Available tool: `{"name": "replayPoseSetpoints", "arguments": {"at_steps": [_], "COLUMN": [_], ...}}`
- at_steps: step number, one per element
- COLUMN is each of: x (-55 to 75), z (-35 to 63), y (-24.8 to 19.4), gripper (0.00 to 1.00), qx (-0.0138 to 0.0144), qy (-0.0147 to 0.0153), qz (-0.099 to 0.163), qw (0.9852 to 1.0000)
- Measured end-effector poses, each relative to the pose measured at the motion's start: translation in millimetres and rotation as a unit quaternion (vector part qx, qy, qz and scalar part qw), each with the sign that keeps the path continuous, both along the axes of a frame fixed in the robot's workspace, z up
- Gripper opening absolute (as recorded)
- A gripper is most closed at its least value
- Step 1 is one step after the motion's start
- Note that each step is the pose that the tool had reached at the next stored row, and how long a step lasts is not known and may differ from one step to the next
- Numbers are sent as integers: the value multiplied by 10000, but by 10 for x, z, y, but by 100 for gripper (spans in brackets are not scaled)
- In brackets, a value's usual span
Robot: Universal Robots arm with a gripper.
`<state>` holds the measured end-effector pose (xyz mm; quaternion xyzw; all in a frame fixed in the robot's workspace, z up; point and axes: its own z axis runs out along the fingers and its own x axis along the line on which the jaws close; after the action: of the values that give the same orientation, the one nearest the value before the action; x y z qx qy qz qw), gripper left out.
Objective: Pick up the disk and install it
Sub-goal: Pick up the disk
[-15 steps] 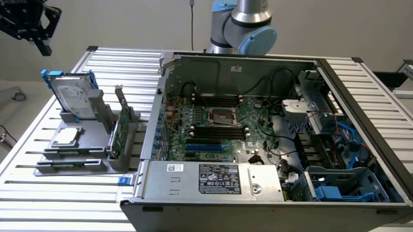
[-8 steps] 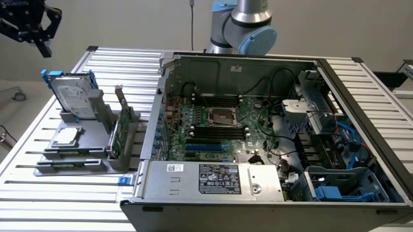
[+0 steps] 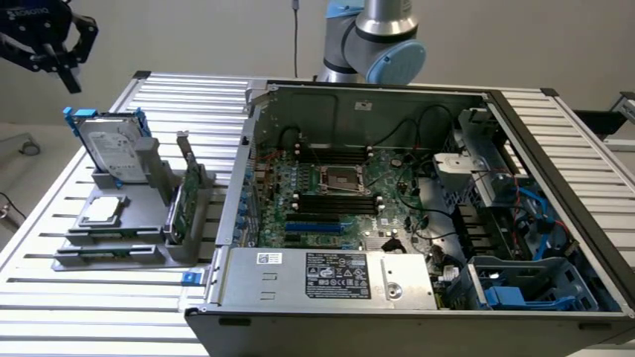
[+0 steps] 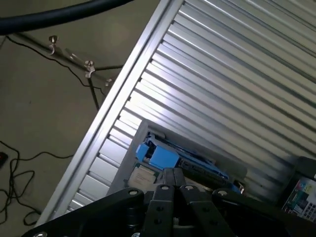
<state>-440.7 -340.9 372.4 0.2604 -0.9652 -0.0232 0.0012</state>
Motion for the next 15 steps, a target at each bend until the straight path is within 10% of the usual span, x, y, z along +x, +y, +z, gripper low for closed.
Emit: {"name": "replayPoseSetpoints", "arguments": {"at_steps": [8,15], "x": [0,0], "z": [-28,-46], "y": [0,-1], "gripper": [11,11], "qx": [0,0], "qy": [0,0], "qz": [727,1362], "qw": [9974,9907]}}
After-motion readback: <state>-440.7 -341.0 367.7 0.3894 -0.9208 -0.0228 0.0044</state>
